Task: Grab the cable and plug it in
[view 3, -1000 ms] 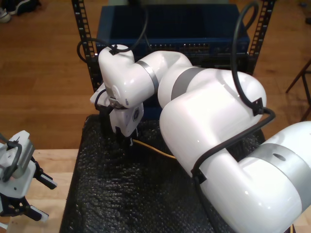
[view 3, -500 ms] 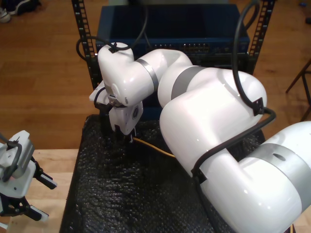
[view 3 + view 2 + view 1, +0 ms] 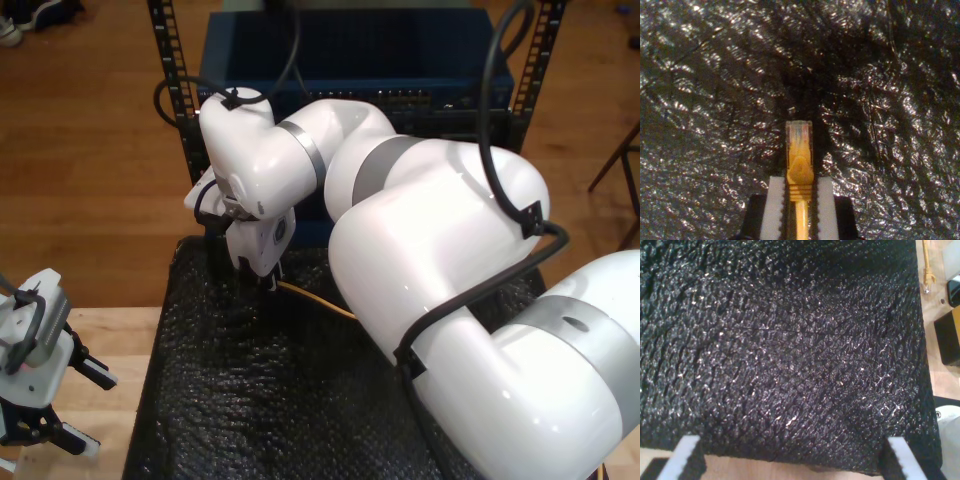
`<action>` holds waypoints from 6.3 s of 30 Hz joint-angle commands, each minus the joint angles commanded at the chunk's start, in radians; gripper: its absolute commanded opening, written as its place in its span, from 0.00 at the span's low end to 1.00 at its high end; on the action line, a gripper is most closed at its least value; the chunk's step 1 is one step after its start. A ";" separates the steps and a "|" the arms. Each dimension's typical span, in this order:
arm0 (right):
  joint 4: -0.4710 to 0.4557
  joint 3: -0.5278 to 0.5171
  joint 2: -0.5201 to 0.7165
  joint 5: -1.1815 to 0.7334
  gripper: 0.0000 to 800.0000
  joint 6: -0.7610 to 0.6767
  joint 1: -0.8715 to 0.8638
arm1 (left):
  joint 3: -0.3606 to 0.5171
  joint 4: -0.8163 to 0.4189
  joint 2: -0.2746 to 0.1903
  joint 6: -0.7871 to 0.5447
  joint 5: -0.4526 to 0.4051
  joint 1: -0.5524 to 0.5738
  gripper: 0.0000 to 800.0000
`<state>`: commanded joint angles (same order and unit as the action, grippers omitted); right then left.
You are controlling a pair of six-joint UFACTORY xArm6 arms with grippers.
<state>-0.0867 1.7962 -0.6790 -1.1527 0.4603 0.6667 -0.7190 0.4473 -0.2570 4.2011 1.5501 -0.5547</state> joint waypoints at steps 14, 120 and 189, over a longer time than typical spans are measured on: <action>0.006 -0.026 0.117 -0.074 0.01 0.239 0.029 | -0.002 0.002 0.000 0.002 0.006 0.002 1.00; 0.577 -0.801 1.002 -0.120 0.01 0.760 -0.288 | -0.061 0.655 0.000 0.089 0.052 0.463 0.62; 0.577 -0.804 1.003 -0.114 0.01 0.756 -0.269 | -0.041 0.694 0.000 0.087 0.052 0.462 0.03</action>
<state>0.4902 0.9922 0.3245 -1.2662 1.2167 0.3982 -0.7605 1.1408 -0.2570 4.2885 1.6023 -0.0928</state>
